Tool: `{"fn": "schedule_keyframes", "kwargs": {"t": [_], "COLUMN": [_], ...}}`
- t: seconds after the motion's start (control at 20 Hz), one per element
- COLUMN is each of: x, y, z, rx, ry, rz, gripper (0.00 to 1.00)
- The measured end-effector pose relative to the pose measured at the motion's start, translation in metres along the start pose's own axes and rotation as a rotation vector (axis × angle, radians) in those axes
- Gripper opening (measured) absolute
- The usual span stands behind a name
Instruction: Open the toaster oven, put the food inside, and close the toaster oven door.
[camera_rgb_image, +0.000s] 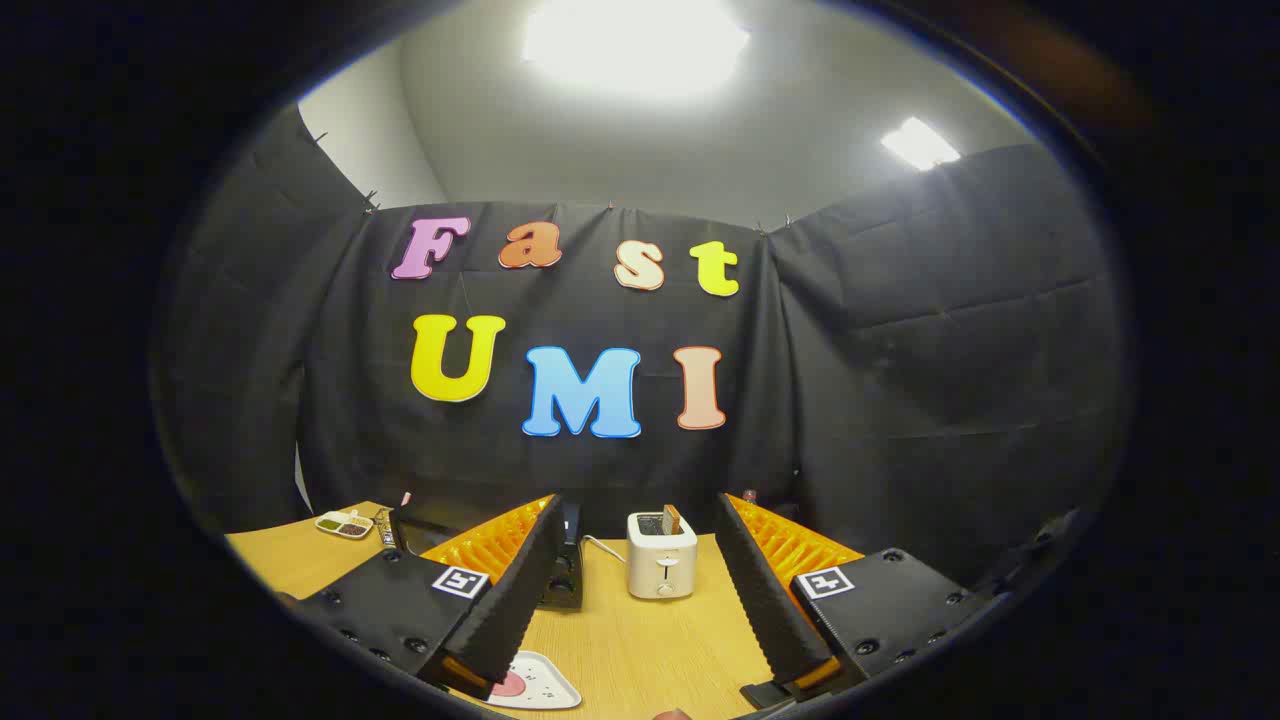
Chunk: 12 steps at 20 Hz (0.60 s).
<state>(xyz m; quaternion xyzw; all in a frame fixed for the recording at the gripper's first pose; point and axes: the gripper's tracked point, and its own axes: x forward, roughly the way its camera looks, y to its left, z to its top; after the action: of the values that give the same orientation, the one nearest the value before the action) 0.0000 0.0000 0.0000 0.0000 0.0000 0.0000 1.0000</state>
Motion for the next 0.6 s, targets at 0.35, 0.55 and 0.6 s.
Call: {"fn": "schedule_keyframes", "kwargs": {"t": [0.35,0.55,0.6], "x": [-0.0004,0.0015,0.0015], "y": [0.0075,0.0107,0.0103], "z": [0.0005,0.0027,0.0038], "rx": [0.0,0.007,0.004], "ry": [0.001,0.0,-0.004], "rz": [0.01,0.017,0.018], "gripper": [0.96,0.96,0.96]}}
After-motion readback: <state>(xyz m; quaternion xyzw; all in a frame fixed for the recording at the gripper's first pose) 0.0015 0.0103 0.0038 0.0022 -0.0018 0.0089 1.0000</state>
